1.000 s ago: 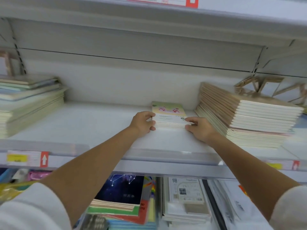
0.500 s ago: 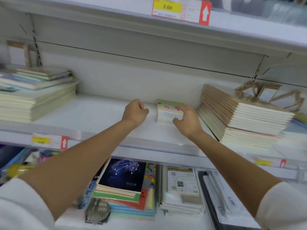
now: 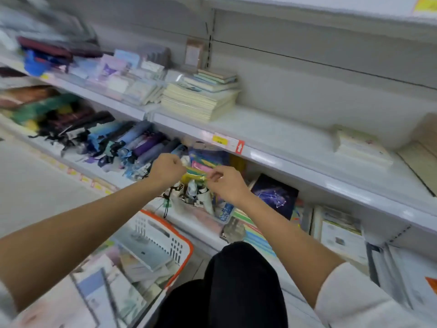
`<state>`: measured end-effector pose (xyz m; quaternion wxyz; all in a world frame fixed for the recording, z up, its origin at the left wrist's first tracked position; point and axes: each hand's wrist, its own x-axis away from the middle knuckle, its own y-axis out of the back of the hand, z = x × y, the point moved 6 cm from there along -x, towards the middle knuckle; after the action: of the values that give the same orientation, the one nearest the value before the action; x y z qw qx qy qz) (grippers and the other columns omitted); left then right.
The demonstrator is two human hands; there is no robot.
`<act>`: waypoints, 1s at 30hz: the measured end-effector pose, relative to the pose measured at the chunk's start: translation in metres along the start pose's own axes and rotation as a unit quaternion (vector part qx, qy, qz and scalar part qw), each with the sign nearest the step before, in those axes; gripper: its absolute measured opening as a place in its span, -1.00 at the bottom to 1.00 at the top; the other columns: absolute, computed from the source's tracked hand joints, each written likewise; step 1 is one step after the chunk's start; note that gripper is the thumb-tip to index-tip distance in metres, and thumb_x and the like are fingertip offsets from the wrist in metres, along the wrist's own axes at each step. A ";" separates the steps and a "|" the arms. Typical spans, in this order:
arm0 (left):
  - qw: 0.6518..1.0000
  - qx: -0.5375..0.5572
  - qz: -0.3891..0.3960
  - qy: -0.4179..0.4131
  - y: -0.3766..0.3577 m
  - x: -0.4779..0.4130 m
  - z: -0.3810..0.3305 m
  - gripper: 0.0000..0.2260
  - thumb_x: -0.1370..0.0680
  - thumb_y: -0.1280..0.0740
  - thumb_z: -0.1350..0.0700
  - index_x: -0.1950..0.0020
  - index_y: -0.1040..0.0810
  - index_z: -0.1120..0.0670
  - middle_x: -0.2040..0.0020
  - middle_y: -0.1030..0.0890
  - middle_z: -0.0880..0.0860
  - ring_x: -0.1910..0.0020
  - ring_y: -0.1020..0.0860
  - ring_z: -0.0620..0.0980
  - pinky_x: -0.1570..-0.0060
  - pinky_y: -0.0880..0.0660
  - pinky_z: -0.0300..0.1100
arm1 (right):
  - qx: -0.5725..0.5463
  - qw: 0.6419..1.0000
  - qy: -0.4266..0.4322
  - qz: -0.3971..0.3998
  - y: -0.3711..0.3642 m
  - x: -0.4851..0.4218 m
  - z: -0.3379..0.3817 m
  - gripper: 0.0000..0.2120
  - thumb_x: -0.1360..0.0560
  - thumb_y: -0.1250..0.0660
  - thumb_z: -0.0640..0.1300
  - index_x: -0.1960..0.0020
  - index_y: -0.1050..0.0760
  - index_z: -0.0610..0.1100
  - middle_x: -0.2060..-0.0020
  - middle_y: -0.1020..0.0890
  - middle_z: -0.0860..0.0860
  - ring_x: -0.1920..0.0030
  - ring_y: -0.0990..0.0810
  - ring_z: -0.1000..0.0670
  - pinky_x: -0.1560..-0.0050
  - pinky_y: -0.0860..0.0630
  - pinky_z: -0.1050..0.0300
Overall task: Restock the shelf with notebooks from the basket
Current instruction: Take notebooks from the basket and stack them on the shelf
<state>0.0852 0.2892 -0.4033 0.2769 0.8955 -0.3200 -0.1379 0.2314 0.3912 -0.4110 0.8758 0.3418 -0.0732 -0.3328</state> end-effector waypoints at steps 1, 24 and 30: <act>1.000 -0.002 -0.005 0.020 0.014 0.007 0.022 -0.67 -0.43 -0.30 0.31 0.47 -0.25 0.11 0.47 -0.29 0.06 0.43 -0.28 0.03 0.39 -0.25 -0.19 | -0.004 0.999 0.000 0.037 -0.027 0.001 0.005 -0.89 -0.42 -0.39 -0.28 0.06 -0.61 -0.20 0.20 -0.62 -0.05 0.19 -0.55 0.05 0.09 -0.50 0.17; 0.845 0.093 -0.074 0.521 0.077 0.253 0.458 -0.52 -0.36 -0.50 -0.09 -0.12 -0.58 0.20 0.00 -0.66 0.17 0.04 -0.63 0.15 0.00 -0.57 -0.05 | -0.033 0.908 -0.165 0.383 -0.332 0.091 -0.019 -0.75 -0.55 -0.25 -0.22 -0.14 -0.52 -0.35 -0.08 -0.58 -0.24 0.02 -0.60 -0.10 0.03 -0.53 0.02; 0.859 0.075 -0.075 0.501 0.063 0.256 0.409 -0.64 -0.40 -0.53 0.05 -0.05 -0.53 0.21 0.06 -0.58 0.11 0.06 -0.57 0.11 0.10 -0.53 -0.07 | -0.049 0.860 -0.209 0.463 -0.366 0.116 -0.020 -0.63 -0.59 -0.15 -0.21 -0.39 -0.33 -0.22 -0.28 -0.47 -0.12 -0.18 -0.47 -0.08 -0.19 -0.47 0.02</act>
<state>0.0740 -0.0848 -0.7153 0.3207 0.8829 -0.0797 0.3336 0.1322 0.1295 -0.6747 0.9087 0.1480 -0.3878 0.0441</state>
